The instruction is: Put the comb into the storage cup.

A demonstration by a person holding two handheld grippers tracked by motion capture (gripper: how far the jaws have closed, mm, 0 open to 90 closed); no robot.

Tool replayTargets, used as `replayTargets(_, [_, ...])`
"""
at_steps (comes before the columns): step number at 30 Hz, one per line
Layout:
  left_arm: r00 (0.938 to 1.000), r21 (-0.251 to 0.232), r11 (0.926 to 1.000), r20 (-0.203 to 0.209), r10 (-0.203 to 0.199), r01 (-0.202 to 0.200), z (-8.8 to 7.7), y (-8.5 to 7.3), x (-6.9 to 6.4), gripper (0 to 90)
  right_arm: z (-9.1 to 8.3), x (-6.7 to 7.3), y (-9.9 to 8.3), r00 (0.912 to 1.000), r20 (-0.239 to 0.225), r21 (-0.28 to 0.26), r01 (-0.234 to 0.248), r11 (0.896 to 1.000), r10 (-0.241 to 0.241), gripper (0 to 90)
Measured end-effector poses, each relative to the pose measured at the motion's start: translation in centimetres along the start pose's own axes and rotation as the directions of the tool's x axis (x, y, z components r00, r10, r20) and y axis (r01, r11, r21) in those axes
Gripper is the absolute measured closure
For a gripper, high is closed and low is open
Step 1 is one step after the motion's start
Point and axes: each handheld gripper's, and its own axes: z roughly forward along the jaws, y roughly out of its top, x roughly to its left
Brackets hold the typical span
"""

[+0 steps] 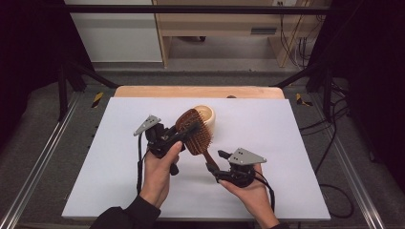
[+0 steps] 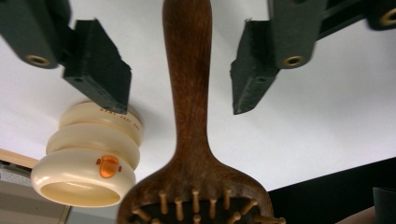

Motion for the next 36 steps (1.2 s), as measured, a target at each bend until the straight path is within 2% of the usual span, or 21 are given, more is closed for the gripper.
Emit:
replayTargets(4, [0.9998,-0.016,0.9998,-0.015,0.011,-0.011,-0.4,0.3,0.2,51.8,-0.3,-0.2,0.1,0.9998,0.016,-0.02,-0.006,1.0,0.006,26.3])
replayTargets(8, [0.9994,-0.022,0.9995,-0.025,0.022,-0.023,-0.7,0.5,0.3,51.7,-0.4,-0.5,0.1,0.9989,0.046,-0.016,-0.006,1.0,0.007,18.9])
replayTargets(11, [0.9991,-0.025,0.9992,-0.029,0.031,-0.032,-0.8,0.5,0.2,51.7,-0.5,-0.7,-0.2,0.9975,0.07,-0.021,0.012,1.0,-0.01,17.3])
replayTargets(18, [0.9982,-0.023,0.9987,-0.038,0.046,-0.047,-0.9,0.7,0.3,51.7,-1.0,-2.2,-0.6,0.9961,0.083,-0.003,-0.03,1.0,0.03,14.5])
replayTargets(24, [0.9978,-0.028,0.9981,-0.039,0.054,-0.055,-1.1,1.1,0.3,51.6,-1.4,-3.1,-0.9,0.9951,0.088,0.003,-0.045,0.999,0.044,12.1])
replayTargets(36, [0.9963,-0.049,0.9957,-0.038,0.077,-0.078,-1.6,2.5,-0.1,51.7,-1.4,-3.6,-1.2,0.9935,0.095,0.012,-0.065,0.998,0.063,10.0])
